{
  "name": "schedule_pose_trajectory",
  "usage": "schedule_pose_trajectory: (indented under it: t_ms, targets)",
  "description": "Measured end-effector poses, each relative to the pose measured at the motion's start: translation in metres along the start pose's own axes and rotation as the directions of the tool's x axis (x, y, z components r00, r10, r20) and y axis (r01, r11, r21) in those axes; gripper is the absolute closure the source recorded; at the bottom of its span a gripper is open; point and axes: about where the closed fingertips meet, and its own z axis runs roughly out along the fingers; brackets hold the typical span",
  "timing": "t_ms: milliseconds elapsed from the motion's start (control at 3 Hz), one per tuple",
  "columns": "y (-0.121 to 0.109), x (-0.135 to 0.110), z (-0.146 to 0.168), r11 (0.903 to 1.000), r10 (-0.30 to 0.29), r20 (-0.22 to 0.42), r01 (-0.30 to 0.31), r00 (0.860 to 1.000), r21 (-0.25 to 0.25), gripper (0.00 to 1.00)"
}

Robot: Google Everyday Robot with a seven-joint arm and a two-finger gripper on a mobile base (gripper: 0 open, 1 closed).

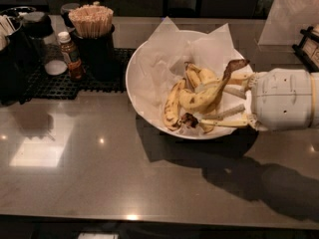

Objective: Pick banana from white bowl

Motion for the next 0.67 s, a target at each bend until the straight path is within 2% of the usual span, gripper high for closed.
schedule_pose_trajectory:
  t_ms: [333,667]
  targets:
    - [-0.0047,-0.0056,0.0003,0.9984,-0.054,0.015,0.054,0.998,0.017,1.00]
    - [-0.0044,-0.0055,0.0003,0.9985,-0.052,0.014,0.052,0.999,0.016,1.00]
